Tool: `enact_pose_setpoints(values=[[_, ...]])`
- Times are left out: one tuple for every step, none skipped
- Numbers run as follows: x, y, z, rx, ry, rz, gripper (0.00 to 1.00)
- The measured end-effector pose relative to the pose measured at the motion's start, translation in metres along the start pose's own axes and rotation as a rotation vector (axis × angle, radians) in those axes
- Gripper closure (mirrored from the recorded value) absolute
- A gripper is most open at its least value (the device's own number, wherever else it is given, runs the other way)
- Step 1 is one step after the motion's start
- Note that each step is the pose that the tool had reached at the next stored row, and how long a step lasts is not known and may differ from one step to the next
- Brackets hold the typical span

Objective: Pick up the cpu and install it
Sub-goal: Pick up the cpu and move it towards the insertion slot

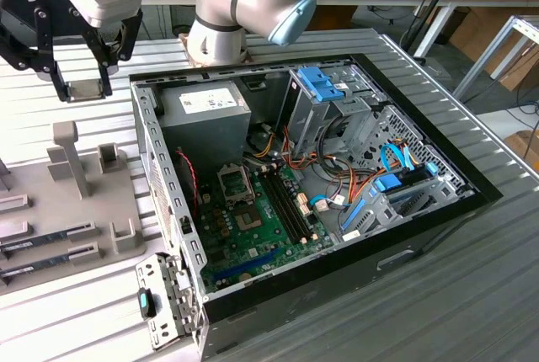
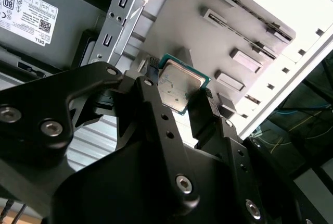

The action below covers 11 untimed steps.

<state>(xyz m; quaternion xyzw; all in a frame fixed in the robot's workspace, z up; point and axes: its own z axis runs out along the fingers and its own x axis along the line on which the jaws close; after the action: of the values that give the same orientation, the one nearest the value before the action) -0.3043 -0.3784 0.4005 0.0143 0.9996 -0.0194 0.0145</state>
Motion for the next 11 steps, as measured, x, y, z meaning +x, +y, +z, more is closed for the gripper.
enact_pose_setpoints(values=[[-0.0022,0.0001,0.0001,0.0,0.0,0.0,0.53],[-0.0035,0.0001,0.0001,0.0,0.0,0.0,0.53],[-0.0066,0.0002,0.0002,0.0,0.0,0.0,0.53],[-0.008,0.0002,0.0003,0.0,0.0,0.0,0.53],[-0.0094,0.0003,0.0003,0.0,0.0001,0.0,0.53],[-0.0116,0.0004,0.0004,0.0,0.0,0.0,0.53],[-0.0132,0.0004,0.0005,0.0,0.0,0.0,0.53],[-0.0144,0.0004,0.0005,0.0,0.0,0.0,0.53],[-0.016,0.0005,0.0006,0.0,0.0,0.0,0.53],[-0.0173,0.0005,0.0006,0.0001,0.0001,0.0,0.53],[-0.0189,0.0006,0.0007,0.0,0.0,0.0,0.53]])
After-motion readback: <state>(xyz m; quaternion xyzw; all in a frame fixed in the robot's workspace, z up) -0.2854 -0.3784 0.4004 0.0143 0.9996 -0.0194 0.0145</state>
